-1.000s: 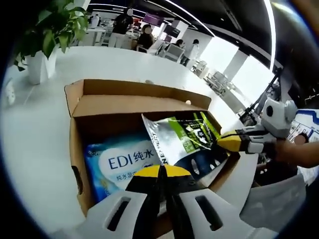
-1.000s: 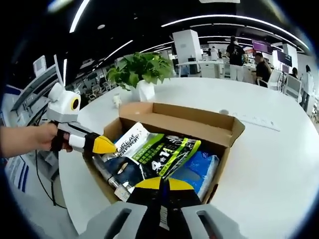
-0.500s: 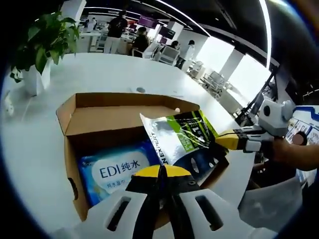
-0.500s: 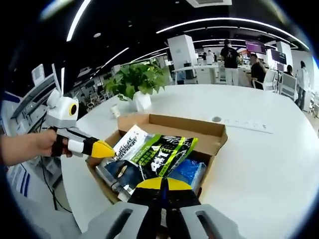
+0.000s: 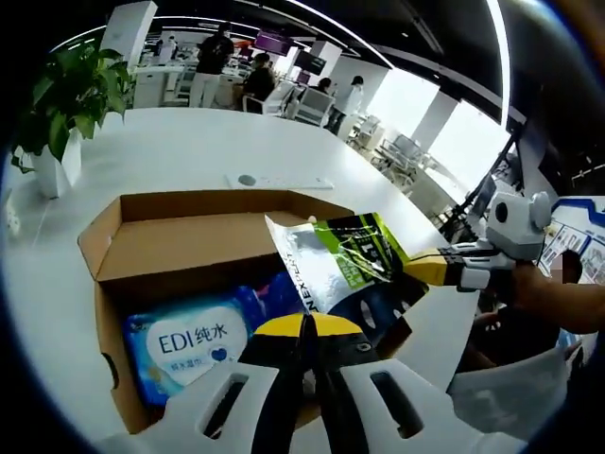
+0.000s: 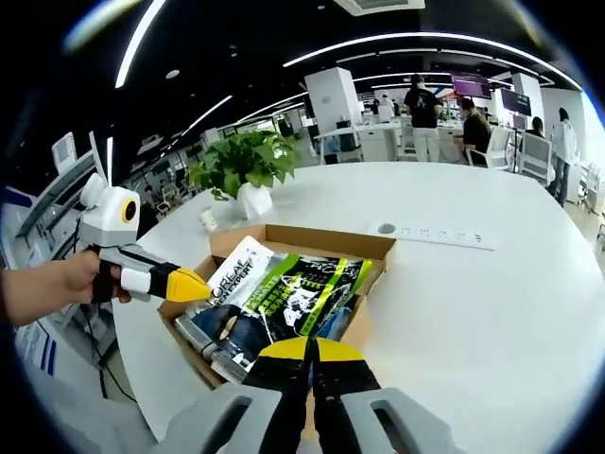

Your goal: Operate the shoe box by opening the lid, removing the specified soft item, and placing it in the target area until the item is outside and the box remains undamaged.

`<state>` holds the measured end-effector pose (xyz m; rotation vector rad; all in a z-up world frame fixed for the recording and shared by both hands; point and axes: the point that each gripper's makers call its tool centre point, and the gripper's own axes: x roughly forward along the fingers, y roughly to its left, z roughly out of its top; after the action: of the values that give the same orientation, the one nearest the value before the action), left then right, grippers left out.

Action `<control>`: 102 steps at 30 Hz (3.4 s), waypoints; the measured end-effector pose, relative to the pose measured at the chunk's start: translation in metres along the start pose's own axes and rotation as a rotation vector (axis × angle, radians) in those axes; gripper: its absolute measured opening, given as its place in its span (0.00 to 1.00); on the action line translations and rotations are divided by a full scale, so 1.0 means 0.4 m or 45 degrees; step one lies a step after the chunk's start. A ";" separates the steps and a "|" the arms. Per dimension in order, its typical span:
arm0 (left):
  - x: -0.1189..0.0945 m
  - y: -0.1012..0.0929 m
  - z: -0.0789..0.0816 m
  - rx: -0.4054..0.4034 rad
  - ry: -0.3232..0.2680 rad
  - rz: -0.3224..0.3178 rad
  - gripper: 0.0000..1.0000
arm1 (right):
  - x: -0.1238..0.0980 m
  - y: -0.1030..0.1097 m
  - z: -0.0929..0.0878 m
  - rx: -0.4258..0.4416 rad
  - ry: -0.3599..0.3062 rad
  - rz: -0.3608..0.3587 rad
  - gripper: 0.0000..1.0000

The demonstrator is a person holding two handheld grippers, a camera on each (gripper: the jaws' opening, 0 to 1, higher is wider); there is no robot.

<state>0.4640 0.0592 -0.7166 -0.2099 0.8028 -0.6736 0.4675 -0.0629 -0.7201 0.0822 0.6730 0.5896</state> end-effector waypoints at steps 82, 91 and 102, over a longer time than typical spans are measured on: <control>0.395 -0.231 -0.043 -0.027 0.100 0.045 0.00 | -0.077 -0.444 -0.140 0.038 0.111 -0.163 0.00; 0.419 -0.213 -0.045 0.102 0.104 0.130 0.00 | -0.041 -0.460 -0.162 0.043 0.130 -0.158 0.00; 0.420 -0.217 -0.026 0.188 0.087 0.189 0.00 | -0.030 -0.470 -0.157 0.055 0.118 -0.150 0.00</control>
<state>0.4993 -0.1129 -0.7873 0.0064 0.8216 -0.5995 0.5135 -0.2336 -0.8110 0.0549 0.7752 0.4676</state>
